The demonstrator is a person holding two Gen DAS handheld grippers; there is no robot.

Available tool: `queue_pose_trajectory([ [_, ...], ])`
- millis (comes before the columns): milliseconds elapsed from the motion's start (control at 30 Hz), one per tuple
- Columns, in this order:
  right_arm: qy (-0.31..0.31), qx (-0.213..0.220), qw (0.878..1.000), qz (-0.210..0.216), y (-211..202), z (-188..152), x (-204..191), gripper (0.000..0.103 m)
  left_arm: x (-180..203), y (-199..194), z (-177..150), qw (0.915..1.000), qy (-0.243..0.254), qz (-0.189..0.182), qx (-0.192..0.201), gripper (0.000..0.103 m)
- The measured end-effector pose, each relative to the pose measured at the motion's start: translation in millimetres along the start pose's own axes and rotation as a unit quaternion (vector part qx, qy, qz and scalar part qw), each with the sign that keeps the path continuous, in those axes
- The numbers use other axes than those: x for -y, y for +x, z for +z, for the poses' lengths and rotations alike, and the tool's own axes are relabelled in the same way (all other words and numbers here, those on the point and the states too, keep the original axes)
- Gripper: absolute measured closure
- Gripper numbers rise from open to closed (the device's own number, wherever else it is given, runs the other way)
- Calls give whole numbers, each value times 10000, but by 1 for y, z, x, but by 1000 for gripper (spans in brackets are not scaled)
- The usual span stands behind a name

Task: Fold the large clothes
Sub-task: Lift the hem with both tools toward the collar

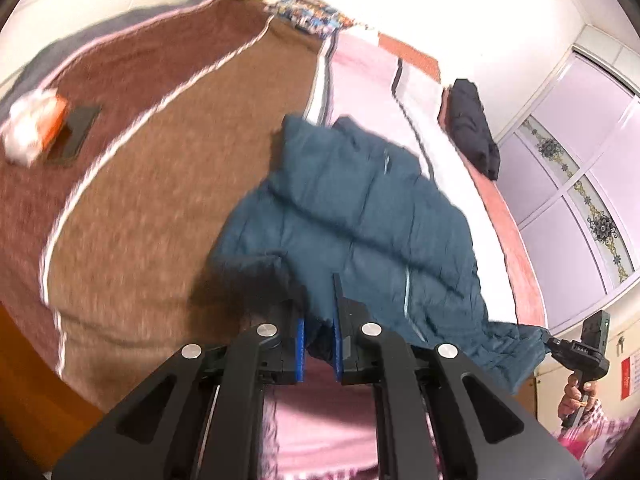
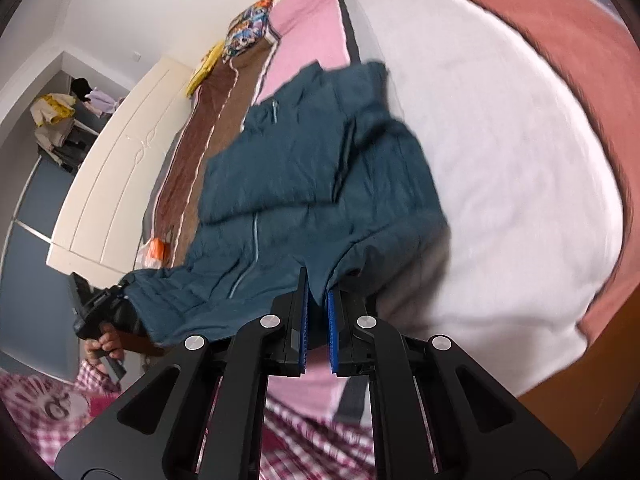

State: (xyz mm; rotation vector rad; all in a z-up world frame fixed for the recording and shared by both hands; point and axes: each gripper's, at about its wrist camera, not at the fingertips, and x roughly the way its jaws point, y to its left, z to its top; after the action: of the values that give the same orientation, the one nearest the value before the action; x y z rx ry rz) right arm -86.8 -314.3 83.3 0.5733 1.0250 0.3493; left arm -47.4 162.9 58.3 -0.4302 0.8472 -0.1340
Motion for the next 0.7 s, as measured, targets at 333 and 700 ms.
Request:
queue_pose_trajectory([
  [333, 129, 379, 9992, 22, 21, 116, -7, 95, 34, 29, 105, 9985, 231, -21, 504, 93],
  [700, 346, 775, 9963, -130, 87, 261, -9, 95, 55, 109, 220, 9970, 287, 219, 678, 93],
])
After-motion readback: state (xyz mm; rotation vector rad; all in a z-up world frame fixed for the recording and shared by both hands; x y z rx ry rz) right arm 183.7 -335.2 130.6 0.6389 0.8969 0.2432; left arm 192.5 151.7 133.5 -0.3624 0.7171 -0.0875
